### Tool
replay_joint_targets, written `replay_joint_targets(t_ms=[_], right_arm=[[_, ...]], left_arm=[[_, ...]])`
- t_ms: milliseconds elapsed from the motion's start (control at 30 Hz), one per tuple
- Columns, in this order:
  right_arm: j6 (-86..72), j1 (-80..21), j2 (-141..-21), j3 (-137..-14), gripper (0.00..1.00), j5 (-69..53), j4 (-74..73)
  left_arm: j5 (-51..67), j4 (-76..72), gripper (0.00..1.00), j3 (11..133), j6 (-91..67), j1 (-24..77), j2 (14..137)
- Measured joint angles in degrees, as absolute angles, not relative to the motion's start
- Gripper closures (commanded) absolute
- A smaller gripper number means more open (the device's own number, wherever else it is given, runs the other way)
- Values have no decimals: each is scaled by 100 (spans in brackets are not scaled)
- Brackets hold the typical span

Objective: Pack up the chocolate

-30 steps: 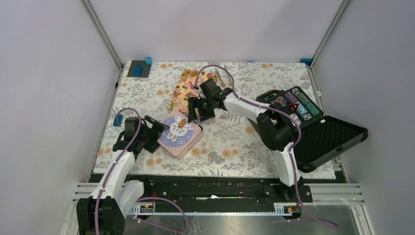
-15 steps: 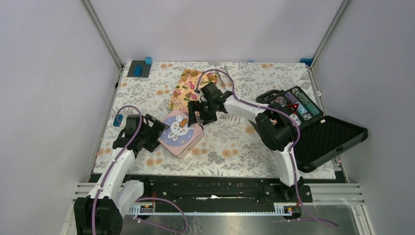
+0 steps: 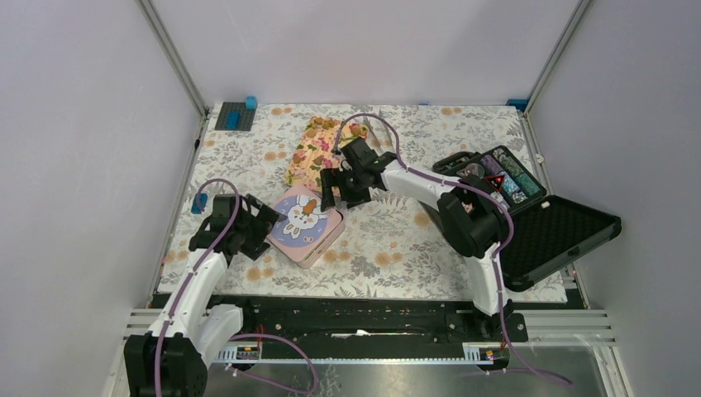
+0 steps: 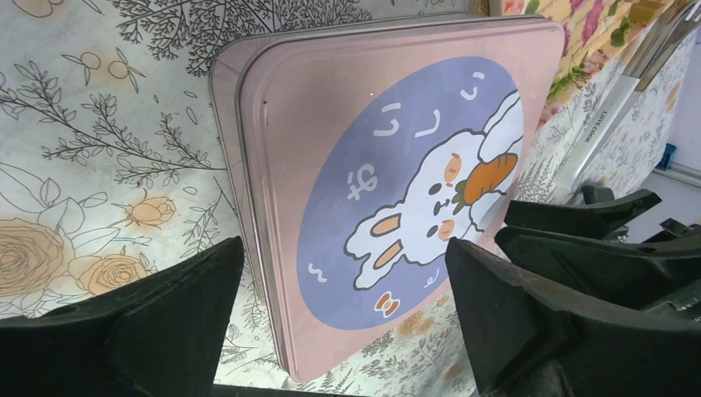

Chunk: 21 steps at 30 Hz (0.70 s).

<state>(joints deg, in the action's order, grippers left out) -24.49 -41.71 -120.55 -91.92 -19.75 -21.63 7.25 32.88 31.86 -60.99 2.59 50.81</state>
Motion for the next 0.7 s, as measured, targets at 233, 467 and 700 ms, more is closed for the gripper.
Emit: replay_joint_targets(t_ms=[233,467,700], right_arm=[[-2307,-4171,-11684,-9164,0,-1695,-2359],[-2211,-4171,-11419,-8986,0,-1496,-2512],[-2180,-4171,-11297,-8860,0,-1406,-2550]], left_arm=[[845,3085,1,3188,-6104,263,5142],[989,2856,1,3291,-6058,263,5614],[1144,2884,1,3389,-5957,272,5623]])
